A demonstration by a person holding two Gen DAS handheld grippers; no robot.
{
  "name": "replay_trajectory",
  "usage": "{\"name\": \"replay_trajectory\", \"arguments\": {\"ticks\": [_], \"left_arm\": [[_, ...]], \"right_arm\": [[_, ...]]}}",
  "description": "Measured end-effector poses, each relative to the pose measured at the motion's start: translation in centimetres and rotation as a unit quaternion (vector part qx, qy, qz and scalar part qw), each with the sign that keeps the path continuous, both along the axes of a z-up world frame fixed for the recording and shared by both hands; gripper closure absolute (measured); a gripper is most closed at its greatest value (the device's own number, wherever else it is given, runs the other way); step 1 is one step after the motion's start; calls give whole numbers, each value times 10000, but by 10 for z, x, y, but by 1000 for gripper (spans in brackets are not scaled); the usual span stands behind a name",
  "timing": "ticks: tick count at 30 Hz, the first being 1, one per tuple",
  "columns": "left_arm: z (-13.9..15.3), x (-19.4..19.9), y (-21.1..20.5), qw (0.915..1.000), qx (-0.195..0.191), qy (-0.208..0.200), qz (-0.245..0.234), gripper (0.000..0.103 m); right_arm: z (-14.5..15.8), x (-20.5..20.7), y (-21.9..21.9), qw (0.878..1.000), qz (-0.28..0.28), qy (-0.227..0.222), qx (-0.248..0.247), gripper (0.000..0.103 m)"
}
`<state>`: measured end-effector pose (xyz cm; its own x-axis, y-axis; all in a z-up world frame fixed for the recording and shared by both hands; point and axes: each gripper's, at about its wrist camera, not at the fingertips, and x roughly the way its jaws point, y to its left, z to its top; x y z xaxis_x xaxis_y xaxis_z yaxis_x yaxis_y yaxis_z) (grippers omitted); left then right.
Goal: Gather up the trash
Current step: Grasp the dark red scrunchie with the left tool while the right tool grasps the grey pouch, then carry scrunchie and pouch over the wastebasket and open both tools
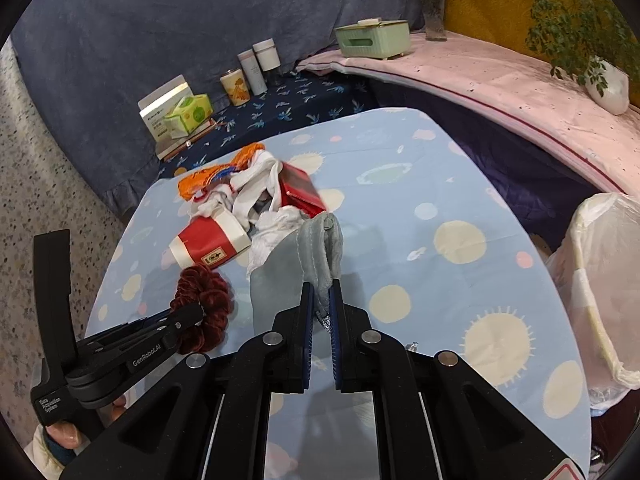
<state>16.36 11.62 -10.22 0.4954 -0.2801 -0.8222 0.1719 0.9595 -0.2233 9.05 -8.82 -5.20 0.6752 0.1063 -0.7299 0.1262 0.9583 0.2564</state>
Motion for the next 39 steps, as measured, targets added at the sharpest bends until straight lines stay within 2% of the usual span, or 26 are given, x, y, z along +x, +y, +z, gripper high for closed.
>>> {"name": "replay_trajectory", "arguments": {"ticks": [10, 20, 29, 39], "left_arm": [[53, -21, -51, 9978, -191, -457, -452, 86], [94, -45, -126, 9895, -294, -846, -1131, 86], [111, -66, -189, 9798, -298, -995, -1707, 86], [115, -85, -260, 9673, -320, -960, -2324, 86]], "right_arm": [[37, -28, -41, 9984, -373, -425, 21, 95], [66, -57, -96, 9932, -891, -744, 69, 95], [76, -88, -146, 9860, -1396, -909, 60, 95], [73, -120, -212, 9755, -1995, -925, 65, 95]]}}
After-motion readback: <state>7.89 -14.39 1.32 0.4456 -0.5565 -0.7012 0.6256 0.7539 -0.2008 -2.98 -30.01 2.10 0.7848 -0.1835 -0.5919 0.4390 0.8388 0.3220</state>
